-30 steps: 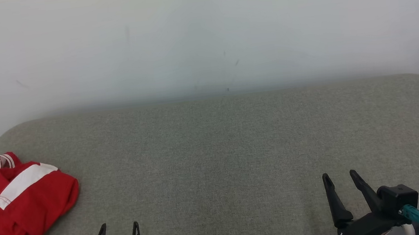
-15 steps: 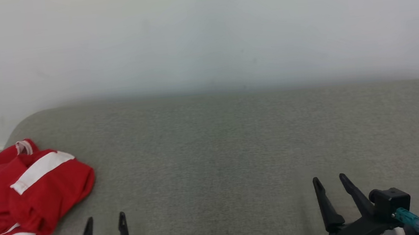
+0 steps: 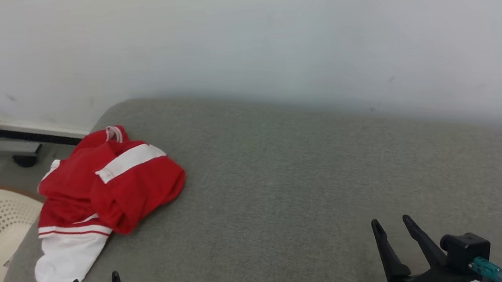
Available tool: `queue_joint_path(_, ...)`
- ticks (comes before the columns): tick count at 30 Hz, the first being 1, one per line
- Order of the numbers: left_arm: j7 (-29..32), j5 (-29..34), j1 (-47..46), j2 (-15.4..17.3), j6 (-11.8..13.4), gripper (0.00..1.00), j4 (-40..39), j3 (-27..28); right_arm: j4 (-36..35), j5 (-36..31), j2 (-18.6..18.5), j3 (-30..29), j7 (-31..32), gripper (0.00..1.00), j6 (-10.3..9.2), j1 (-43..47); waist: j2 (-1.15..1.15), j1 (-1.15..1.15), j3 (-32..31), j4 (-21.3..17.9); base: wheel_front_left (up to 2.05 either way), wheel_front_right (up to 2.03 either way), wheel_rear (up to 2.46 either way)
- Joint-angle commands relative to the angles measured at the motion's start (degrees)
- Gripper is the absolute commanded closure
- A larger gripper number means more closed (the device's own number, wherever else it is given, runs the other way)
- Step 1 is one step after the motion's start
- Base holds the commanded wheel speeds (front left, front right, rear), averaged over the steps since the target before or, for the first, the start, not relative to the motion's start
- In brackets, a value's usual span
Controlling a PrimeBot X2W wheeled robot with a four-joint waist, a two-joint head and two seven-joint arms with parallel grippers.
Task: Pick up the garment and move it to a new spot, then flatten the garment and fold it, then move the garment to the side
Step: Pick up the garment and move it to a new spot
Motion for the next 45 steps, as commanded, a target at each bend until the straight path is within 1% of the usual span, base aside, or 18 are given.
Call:
queue_joint_path(1,-0.2,0.7,1.1,0.1,0.5,0.0,-0.3,0.1,0.3,0.5,-0.1,-0.2,-0.4,0.0,-0.1,0.5,0.0,0.0,-0.6,6.6,0.0,0.0,0.0)
queue_joint_path(4,-0.2,1.2,2.7,-0.4,1.8,0.0,-1.4,0.2,0.7,0.7,-0.1,-0.1,-0.7,0.0,-0.1,0.2,0.0,0.0,-0.6,9.2,0.0,0.0,0.0)
queue_joint_path(7,-0.1,0.8,3.6,-0.1,2.5,0.0,-2.0,0.7,1.0,0.9,-0.1,0.4,-0.9,0.0,-0.1,-0.3,0.0,0.0,-0.4,11.2,0.0,0.0,0.0)
queue_joint_path(10,-0.1,0.0,4.1,-0.1,3.1,0.0,-2.8,1.6,1.3,1.0,-0.1,1.3,-0.8,0.0,-0.1,-1.5,0.0,0.0,0.3,11.9,0.0,0.0,0.0)
queue_joint_path(14,0.0,-0.7,4.1,0.5,2.9,0.0,-3.0,2.4,2.1,0.9,-0.1,2.4,-0.7,0.0,-0.1,-2.4,0.0,0.0,1.0,12.4,0.0,0.0,0.0)
queue_joint_path(24,0.3,-1.4,3.4,0.4,3.4,0.0,-2.6,2.3,3.4,1.0,-0.1,3.6,-1.1,0.0,-0.1,-3.6,0.0,0.0,1.3,12.5,0.0,0.0,0.0)
queue_joint_path(26,1.1,-2.0,2.5,0.2,3.0,0.0,-2.0,2.0,3.6,0.9,-0.1,3.6,-1.1,0.0,-0.1,-3.6,0.0,0.0,1.3,12.5,0.0,0.0,0.0)
queue_joint_path(27,2.0,-2.4,1.8,0.1,3.2,0.0,-1.4,2.1,3.6,0.8,-0.1,3.6,-1.2,0.0,-0.1,-3.5,0.0,0.0,1.3,12.5,0.0,0.0,0.0)
queue_joint_path(29,4.2,-3.5,0.1,0.1,2.4,0.0,-0.2,1.6,3.5,0.6,-0.1,3.5,-1.1,0.0,-0.1,-3.3,0.0,0.0,1.3,12.5,0.0,0.0,0.0)
queue_joint_path(32,7.9,-4.0,-5.0,0.9,0.5,0.0,2.5,0.2,3.1,0.2,-0.1,3.2,-1.0,0.0,-0.1,-2.7,0.0,0.0,1.5,12.5,0.0,0.0,0.0)
queue_joint_path(34,10.3,-4.0,-9.1,1.5,-1.3,0.0,5.0,-1.2,2.5,-0.2,-0.1,2.7,-0.6,0.0,-0.1,-1.9,0.0,0.0,1.7,12.5,0.0,0.0,0.0)
queue_joint_path(36,11.9,-4.5,-14.2,2.1,-2.7,0.0,7.5,-1.9,1.2,-0.8,-0.1,2.7,0.1,0.0,-0.1,-2.0,0.0,0.0,3.0,11.6,0.0,0.0,0.0)
queue_joint_path(38,13.1,-4.2,-19.0,2.8,-3.1,0.0,10.5,-2.2,-0.2,-1.9,-0.1,2.8,1.4,0.0,-0.1,-2.5,0.0,0.0,5.1,9.7,0.0,0.0,0.0)
queue_joint_path(39,13.9,-5.1,-21.5,2.6,-3.9,0.0,12.1,-2.5,-1.0,-2.6,-0.1,2.8,2.1,0.0,-0.1,-2.7,0.0,0.0,6.2,8.7,0.0,0.0,0.0)
queue_joint_path(41,16.1,-6.4,-26.0,3.0,-4.4,0.0,15.9,-2.2,-2.9,-4.2,-0.1,3.2,3.5,0.0,-0.1,-3.9,0.0,0.0,8.7,6.2,0.0,0.0,0.0)
queue_joint_path(42,18.5,-7.7,-30.8,3.7,-4.9,0.0,18.8,-1.7,-5.1,-5.5,-0.1,3.3,5.0,0.0,-0.11,-4.9,0.0,0.0,11.5,3.8,0.0,0.0,0.0)
queue_joint_path(45,22.8,-10.1,-36.8,4.6,-6.0,0.0,22.8,-2.0,-8.0,-7.6,-0.1,2.2,6.8,0.0,-0.1,-5.5,0.0,0.0,15.3,0.7,0.0,0.0,0.0)
